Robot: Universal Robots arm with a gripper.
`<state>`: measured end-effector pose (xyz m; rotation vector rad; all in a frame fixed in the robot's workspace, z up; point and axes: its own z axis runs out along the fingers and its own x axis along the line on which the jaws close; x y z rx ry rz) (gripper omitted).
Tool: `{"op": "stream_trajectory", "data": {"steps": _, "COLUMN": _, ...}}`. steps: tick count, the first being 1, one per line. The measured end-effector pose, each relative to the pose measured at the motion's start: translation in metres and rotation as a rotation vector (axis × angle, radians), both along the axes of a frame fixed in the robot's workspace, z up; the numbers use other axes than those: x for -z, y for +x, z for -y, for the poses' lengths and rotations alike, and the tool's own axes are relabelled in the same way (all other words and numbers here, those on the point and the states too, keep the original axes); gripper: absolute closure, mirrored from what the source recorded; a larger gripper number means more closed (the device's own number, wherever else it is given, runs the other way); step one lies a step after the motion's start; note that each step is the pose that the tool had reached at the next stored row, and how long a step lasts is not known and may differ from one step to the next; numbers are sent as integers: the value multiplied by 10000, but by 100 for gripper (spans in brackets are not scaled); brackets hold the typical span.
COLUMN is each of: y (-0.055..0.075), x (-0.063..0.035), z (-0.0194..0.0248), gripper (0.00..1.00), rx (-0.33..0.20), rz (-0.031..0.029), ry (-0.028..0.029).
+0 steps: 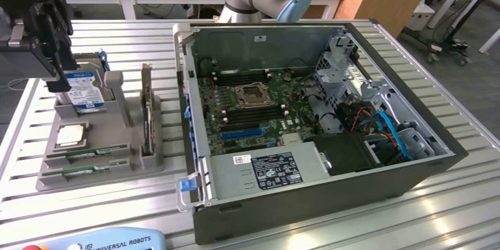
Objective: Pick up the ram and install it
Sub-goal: 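Pick up the ram and move it above insertion slot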
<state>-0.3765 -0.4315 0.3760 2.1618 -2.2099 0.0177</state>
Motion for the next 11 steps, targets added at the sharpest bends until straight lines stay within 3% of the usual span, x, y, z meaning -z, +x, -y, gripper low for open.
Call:
{"op": "stream_trajectory", "data": {"steps": 4, "y": 0, "x": 20, "z": 0, "gripper": 47, "rx": 0, "rz": 0, "ry": 0}}
{"op": "stream_trajectory", "data": {"steps": 11, "y": 0, "x": 139, "z": 0, "gripper": 47, "rx": 0, "rz": -1, "ry": -1}}
